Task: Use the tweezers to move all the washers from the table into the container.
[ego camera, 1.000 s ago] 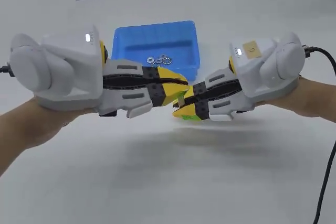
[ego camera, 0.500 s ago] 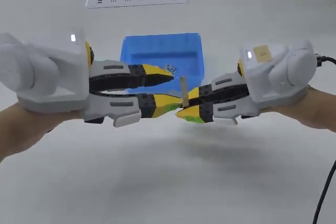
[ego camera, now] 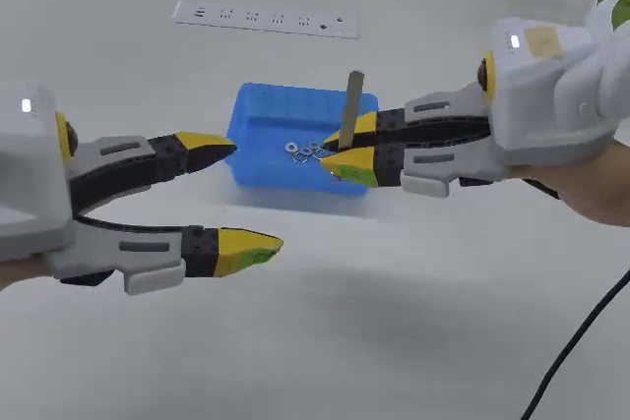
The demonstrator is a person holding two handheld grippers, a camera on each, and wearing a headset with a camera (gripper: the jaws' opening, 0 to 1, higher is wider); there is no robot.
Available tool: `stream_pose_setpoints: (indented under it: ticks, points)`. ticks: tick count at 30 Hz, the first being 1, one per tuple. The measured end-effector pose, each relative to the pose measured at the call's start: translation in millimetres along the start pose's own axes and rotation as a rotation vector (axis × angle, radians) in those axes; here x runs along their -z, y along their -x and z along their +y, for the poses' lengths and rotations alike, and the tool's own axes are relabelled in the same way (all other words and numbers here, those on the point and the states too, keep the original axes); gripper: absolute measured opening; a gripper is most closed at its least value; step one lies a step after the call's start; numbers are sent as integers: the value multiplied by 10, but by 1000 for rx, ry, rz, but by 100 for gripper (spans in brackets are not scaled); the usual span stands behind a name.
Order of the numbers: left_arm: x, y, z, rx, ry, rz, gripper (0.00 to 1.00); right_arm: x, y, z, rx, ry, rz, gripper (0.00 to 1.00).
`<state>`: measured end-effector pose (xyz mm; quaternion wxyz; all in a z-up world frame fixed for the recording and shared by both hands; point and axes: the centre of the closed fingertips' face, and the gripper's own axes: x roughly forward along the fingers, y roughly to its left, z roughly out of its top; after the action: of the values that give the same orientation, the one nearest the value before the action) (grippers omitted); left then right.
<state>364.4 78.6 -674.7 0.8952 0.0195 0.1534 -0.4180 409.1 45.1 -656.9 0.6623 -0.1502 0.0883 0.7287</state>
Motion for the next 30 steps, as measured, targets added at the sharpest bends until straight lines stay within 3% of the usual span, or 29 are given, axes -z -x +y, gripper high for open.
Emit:
stream_pose_setpoints:
  ticks: [2,6,8,12,16,22,26,30]
  points:
    - [25,56,44,-23,60,-22,74,-80,-17,-97,18,10,-15,9]
    - [67,132,96,-57,74,-49,79,-100,-88,-282,39,10,-23,9]
    - [86,127,111,-73,107,-74,87,-73,-138,-375,45,-5,-23,9]
    - [172,81,101,-77,100,-56,93,-44,-267,-539,46,-18,-19,9]
    - [154,73,131,-83,104,-71,99,-12,-373,-664,50,-17,-15,9]
    - [92,136,214,-100,108,-102,100,287,-576,-873,51,-30,34,9]
    - [138,205,277,-122,98,-81,100,509,-650,-930,51,-48,78,9]
    - [216,275,321,-144,94,-55,99,605,-706,-947,47,-68,85,9]
